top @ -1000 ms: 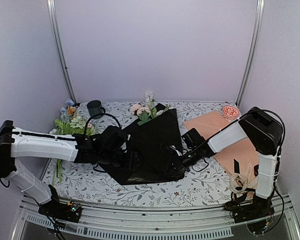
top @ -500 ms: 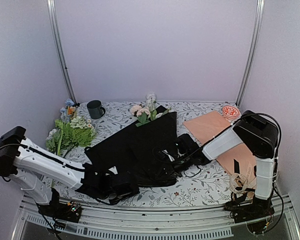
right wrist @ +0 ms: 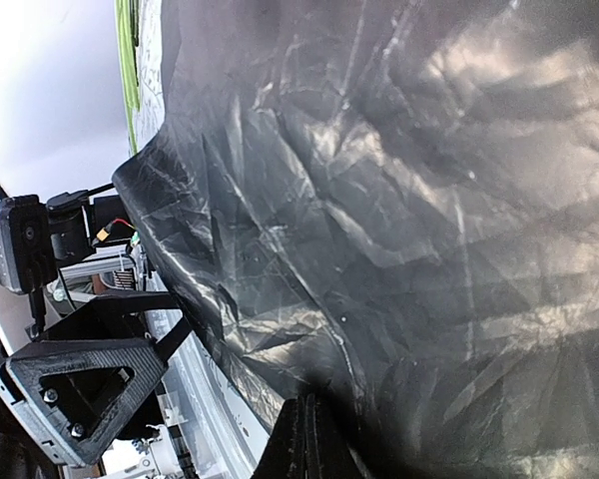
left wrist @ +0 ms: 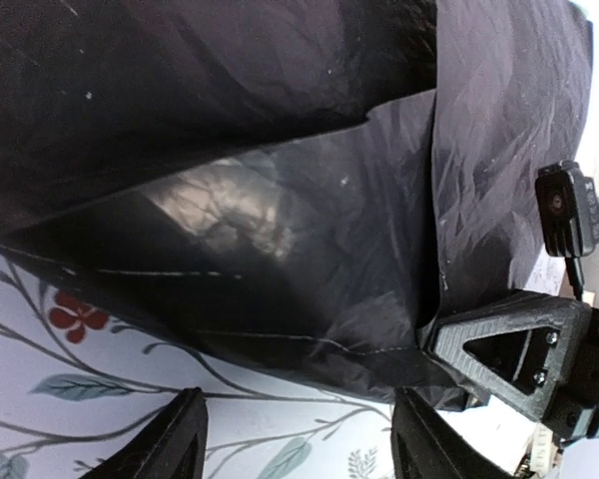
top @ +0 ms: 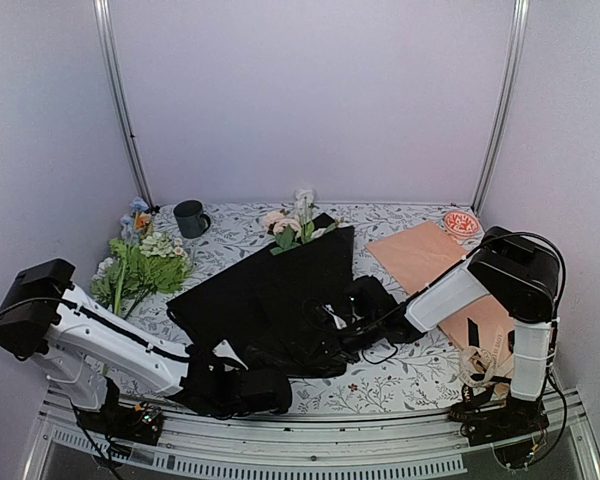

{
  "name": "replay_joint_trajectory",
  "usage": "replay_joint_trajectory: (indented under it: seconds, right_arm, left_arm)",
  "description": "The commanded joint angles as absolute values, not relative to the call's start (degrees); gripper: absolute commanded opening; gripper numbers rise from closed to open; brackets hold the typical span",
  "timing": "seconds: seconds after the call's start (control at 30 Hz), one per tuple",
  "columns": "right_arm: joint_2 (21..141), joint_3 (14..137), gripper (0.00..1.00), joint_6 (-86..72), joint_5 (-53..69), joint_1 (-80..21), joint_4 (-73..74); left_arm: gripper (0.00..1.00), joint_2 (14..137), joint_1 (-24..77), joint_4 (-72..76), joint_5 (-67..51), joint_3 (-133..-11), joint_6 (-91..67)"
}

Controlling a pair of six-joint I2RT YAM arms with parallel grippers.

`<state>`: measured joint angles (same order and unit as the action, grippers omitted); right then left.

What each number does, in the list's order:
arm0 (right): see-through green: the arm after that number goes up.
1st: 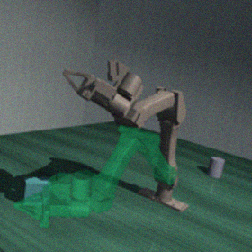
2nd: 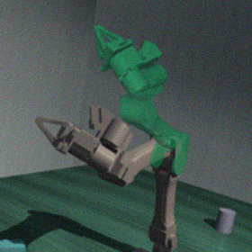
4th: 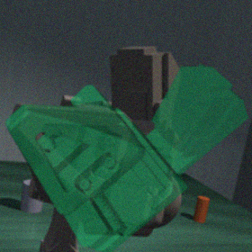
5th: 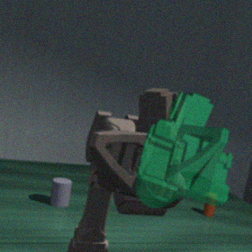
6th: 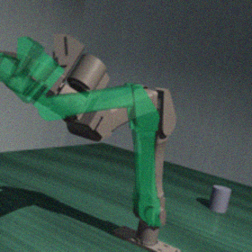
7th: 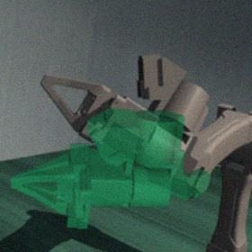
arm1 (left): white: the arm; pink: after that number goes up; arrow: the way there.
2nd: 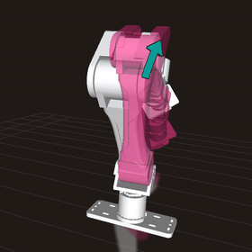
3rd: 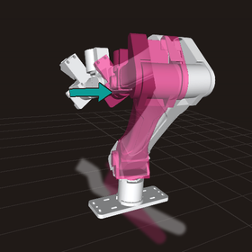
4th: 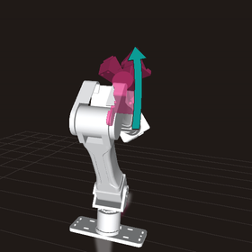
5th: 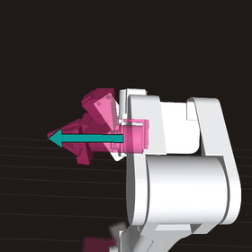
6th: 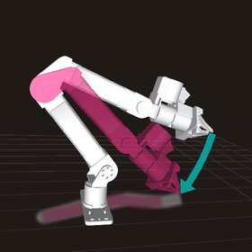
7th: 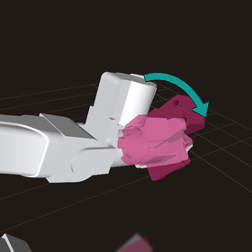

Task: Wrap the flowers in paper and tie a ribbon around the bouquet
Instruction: Fold the 2/3-folded wrapping paper at the center of the board.

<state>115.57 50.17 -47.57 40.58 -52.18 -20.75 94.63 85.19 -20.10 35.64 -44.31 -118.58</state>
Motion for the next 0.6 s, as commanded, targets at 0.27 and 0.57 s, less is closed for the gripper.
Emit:
replay_joint_trajectory:
  seconds: [0.27,0.57]
  right_arm:
    - [117.2,50.3,0.00,-44.9,37.8,-52.8,-10.5]
    - [116.7,50.5,0.00,-42.0,39.9,-52.8,-8.9]
  left_arm:
    - [0.61,99.5,86.1,-33.2,36.5,-41.8,-150.9]
    - [0.53,101.3,84.5,-33.5,37.7,-42.2,-150.8]
